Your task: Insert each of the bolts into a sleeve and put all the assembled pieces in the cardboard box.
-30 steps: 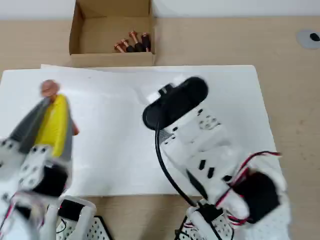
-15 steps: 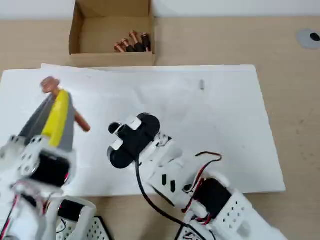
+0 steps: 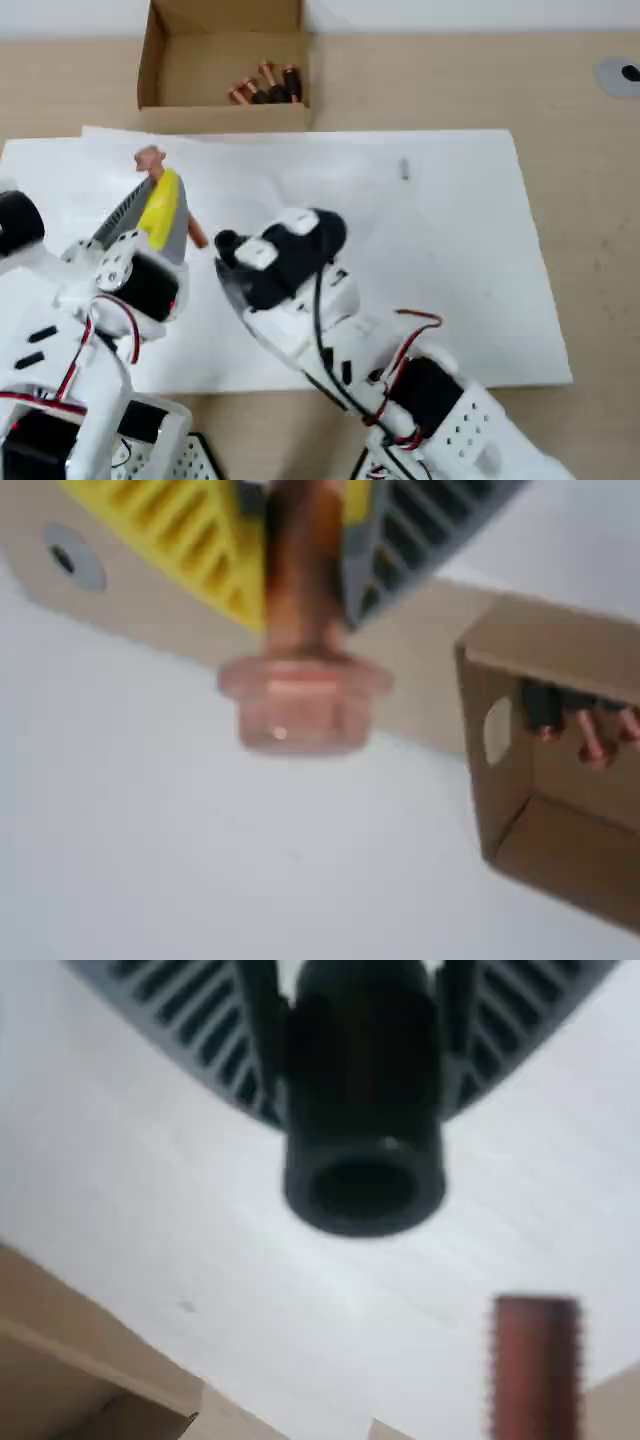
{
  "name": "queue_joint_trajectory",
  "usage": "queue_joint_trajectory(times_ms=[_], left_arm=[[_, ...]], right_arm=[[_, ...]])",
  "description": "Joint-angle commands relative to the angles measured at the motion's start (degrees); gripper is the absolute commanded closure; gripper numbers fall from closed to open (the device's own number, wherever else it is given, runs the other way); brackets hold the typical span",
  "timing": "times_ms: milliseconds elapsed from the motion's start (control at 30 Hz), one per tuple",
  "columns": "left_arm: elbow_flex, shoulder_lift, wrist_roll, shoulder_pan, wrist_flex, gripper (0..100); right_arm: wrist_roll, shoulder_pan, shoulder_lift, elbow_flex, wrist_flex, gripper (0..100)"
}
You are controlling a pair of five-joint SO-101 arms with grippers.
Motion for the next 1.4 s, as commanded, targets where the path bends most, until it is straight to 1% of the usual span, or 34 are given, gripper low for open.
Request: queue_joint_trajectory(times_ms=[0,200,367,467,700,867,1000,1233,1367], left_arm=[[1.2,0.1,0.1,0.5,-5.5,99],[4.7,0.1,0.1,1.1,-9.7,99],[8.4,-0.2,0.0,7.2,-9.8,99],[9.8,-0.2,-1.5,9.0,-10.0,99],[10.2,-0.3,-7.2,8.8,-9.9,99],[10.2,-0.3,-7.6,9.2,-9.4,99],[10.0,-0.3,-7.6,9.5,-6.4,99],[9.7,-2.7,-7.7,14.0,1.5,99],[9.7,-8.4,-11.7,18.5,5.5,99]], right_arm=[[-1.8,-0.7,-0.3,-4.1,0.2,98.8],[-2.1,-0.7,-0.3,-4.4,0.2,98.8],[-2.1,-0.7,-0.3,-4.1,0.2,98.8],[-2.0,-0.7,-0.3,-4.0,0.3,98.8],[-2.0,-0.7,-0.3,-3.9,0.3,98.8],[-2.1,-0.5,-0.3,-3.9,0.3,98.8],[-2.1,-0.4,-0.3,-3.9,0.3,98.8],[-2.1,-0.3,-0.3,-4.0,0.3,98.8],[-2.2,-0.3,-0.3,-4.0,0.3,98.8]])
